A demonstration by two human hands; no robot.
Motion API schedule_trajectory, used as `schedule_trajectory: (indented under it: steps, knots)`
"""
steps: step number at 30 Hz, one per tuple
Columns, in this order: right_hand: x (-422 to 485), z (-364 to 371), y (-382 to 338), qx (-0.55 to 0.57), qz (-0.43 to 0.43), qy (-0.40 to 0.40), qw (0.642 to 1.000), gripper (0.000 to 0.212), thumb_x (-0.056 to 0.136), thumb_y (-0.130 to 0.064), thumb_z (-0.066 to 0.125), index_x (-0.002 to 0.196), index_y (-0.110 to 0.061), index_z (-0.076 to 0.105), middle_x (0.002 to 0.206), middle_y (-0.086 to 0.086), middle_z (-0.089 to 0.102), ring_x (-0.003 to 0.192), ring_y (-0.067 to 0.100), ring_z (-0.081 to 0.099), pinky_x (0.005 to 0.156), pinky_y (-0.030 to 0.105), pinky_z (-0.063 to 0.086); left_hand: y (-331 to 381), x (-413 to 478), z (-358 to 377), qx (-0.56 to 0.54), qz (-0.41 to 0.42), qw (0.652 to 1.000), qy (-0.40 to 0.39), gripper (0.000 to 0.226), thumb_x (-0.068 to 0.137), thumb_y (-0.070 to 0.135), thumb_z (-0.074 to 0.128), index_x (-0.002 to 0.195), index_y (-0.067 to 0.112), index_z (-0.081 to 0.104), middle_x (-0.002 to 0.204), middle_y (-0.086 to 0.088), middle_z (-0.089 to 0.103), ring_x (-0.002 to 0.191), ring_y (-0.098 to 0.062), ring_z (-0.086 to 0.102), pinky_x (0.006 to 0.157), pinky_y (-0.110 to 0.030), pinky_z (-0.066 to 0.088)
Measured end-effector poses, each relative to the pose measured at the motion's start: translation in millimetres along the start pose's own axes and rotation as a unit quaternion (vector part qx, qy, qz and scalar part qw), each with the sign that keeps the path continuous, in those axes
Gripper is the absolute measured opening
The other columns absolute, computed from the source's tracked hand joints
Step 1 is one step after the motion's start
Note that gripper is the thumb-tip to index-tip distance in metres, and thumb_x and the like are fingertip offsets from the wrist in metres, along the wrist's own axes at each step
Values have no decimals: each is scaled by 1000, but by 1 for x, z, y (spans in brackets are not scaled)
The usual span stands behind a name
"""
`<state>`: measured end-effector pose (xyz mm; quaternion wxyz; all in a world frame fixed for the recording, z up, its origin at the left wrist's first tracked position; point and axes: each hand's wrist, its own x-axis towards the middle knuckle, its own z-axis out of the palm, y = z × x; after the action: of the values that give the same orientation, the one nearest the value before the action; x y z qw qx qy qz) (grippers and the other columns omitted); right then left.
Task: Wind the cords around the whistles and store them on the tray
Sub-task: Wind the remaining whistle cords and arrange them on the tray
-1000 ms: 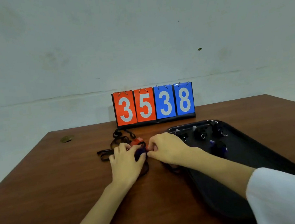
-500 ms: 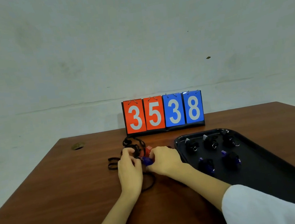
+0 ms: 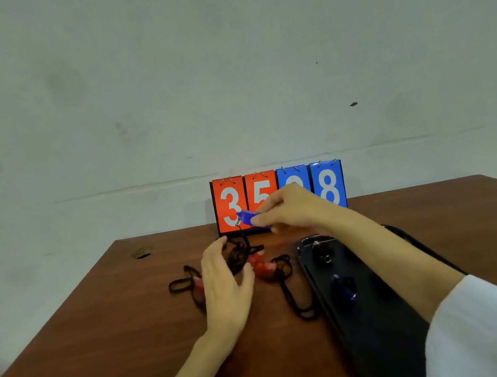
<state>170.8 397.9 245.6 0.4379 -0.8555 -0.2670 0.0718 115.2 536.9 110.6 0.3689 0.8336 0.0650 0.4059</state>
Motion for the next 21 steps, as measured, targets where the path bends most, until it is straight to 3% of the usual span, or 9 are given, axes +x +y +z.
schedule_trajectory:
  steps: [3, 6, 8, 12, 14, 16, 19, 21]
  knots:
    - [-5, -11, -11, 71, -7, -40, 997, 20, 81, -27, 71, 90, -10, 68, 89, 5, 67, 74, 10, 64, 70, 23, 58, 38, 21, -15, -135, -6, 991, 3, 58, 86, 22, 64, 134, 31, 32, 125, 20, 44, 115, 7, 42, 92, -10, 34]
    - [-6, -20, -24, 188, -45, -35, 981, 22, 84, -25, 67, 93, -5, 66, 91, 7, 69, 86, 13, 69, 79, 29, 58, 66, 58, -27, -219, -52, 973, -41, 17, 93, 11, 53, 110, 13, 56, 83, 6, 66, 74, -4, 63, 67, -18, 47]
    - [-5, -25, -32, 295, -66, -4, 953, 28, 87, -21, 63, 103, 1, 64, 101, 12, 70, 94, 18, 69, 81, 31, 57, 77, 75, -32, -320, -131, 934, -92, 13, 94, 4, 46, 96, 4, 59, 53, -1, 54, 46, -14, 51, 46, -25, 43]
    - [-1, -23, -41, 463, -99, 50, 880, 29, 92, -18, 53, 110, 4, 58, 100, 14, 72, 96, 24, 69, 86, 34, 55, 77, 83, -30, -373, -165, 884, -228, 20, 97, 19, 45, 88, 6, 57, 49, 0, 37, 37, -10, 30, 37, -19, 24]
    - [1, -17, -41, 513, -89, 62, 852, 28, 95, -24, 51, 105, 1, 56, 91, 12, 71, 85, 24, 70, 80, 34, 56, 73, 80, -24, -377, -153, 872, -272, 27, 95, 30, 49, 86, 6, 58, 49, 1, 34, 36, -8, 26, 35, -18, 23]
    - [2, -11, -37, 541, -69, 87, 834, 29, 96, -30, 48, 99, -2, 52, 76, 8, 62, 60, 19, 67, 66, 33, 58, 69, 82, -24, -382, -141, 852, -329, 27, 88, 34, 55, 84, 8, 58, 48, 2, 32, 36, -8, 23, 36, -18, 21]
    - [5, -12, -19, 467, -32, 165, 868, 28, 97, -36, 43, 96, -8, 46, 69, 3, 50, 34, 5, 37, 39, 19, 37, 59, 93, -37, -323, -128, 841, -414, 15, 78, 28, 67, 76, 14, 62, 46, 2, 31, 36, -8, 21, 39, -19, 15]
    - [7, -18, -6, 381, -14, 213, 900, 30, 97, -40, 42, 100, -10, 46, 72, 0, 51, 31, 1, 36, 35, 14, 28, 47, 102, -47, -277, -130, 842, -445, 14, 76, 26, 75, 75, 16, 65, 45, 2, 32, 35, -8, 21, 38, -18, 15]
